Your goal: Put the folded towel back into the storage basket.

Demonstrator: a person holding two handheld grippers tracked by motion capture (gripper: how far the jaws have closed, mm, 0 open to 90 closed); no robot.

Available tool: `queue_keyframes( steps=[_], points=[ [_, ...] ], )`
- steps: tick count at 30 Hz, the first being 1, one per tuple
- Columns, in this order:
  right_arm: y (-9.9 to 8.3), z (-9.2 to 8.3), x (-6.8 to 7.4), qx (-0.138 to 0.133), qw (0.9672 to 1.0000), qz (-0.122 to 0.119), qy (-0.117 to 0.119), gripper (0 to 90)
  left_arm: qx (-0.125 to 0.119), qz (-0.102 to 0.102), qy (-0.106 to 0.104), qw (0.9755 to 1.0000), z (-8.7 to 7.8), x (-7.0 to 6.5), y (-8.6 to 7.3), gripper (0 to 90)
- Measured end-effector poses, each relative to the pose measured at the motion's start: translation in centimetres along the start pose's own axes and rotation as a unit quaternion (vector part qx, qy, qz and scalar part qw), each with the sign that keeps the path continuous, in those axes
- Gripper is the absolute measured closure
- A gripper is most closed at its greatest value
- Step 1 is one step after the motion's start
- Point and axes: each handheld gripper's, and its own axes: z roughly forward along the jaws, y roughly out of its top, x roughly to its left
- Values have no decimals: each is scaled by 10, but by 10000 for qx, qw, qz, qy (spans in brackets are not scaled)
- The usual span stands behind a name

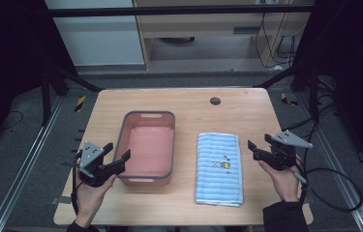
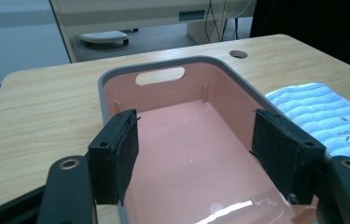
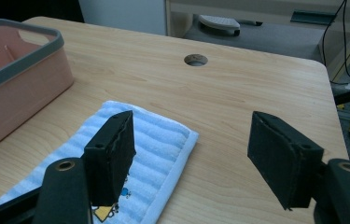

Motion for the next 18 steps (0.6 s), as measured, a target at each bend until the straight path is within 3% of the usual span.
queue_keyframes(
  steps=[18],
  points=[
    [13,1,0,-112,9999,-20,15,326,-41,196,-352,9992,19,-38,12,335]
  ],
)
